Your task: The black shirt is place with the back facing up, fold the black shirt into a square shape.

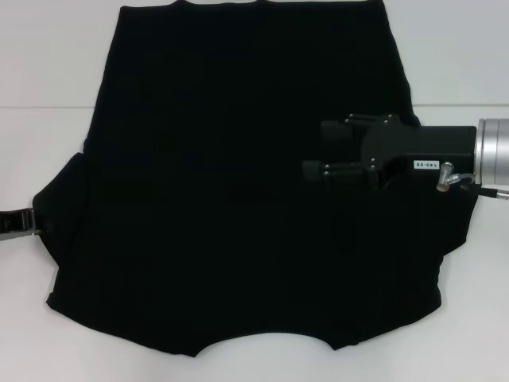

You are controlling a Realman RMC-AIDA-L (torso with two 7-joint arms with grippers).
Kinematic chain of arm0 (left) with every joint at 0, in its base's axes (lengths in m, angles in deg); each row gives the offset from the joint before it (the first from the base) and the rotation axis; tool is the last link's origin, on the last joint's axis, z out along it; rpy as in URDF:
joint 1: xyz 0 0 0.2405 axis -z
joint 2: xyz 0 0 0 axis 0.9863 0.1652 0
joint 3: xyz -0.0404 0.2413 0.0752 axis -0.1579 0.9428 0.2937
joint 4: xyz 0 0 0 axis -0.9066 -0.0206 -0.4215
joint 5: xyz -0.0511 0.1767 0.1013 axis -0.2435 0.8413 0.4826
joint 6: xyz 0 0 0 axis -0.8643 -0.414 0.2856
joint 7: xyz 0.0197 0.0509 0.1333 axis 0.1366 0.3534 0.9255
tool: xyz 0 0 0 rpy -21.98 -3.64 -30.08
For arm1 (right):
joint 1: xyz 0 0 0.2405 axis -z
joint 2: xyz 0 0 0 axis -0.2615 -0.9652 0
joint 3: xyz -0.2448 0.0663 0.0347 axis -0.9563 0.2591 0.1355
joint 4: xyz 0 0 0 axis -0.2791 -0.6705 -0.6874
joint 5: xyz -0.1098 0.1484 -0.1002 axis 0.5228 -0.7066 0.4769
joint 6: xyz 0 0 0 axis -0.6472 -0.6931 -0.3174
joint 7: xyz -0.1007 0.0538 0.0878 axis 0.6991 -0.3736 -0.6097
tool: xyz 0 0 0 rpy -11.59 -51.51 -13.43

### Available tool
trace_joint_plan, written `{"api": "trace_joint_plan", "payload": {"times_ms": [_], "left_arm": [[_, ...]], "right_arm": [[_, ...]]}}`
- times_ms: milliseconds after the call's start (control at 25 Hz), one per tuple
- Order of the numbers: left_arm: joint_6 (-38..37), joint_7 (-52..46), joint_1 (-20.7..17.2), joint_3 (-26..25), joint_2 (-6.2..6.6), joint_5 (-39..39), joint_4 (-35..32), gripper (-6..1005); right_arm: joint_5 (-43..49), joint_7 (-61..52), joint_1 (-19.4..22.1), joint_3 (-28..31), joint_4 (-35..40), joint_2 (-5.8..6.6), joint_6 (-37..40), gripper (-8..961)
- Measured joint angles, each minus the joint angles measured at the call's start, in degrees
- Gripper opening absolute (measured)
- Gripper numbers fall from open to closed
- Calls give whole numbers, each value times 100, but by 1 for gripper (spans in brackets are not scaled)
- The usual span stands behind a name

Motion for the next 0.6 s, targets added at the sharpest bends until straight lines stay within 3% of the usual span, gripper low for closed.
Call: {"api": "trace_joint_plan", "payload": {"times_ms": [200, 600], "left_arm": [[34, 0, 4, -1, -10, -37, 0, 1], [251, 0, -101, -188, -33, -137, -58, -1]], "right_arm": [[-27, -3, 26, 25, 0, 3, -14, 876], [-50, 2, 19, 196, -12, -64, -30, 876]]}}
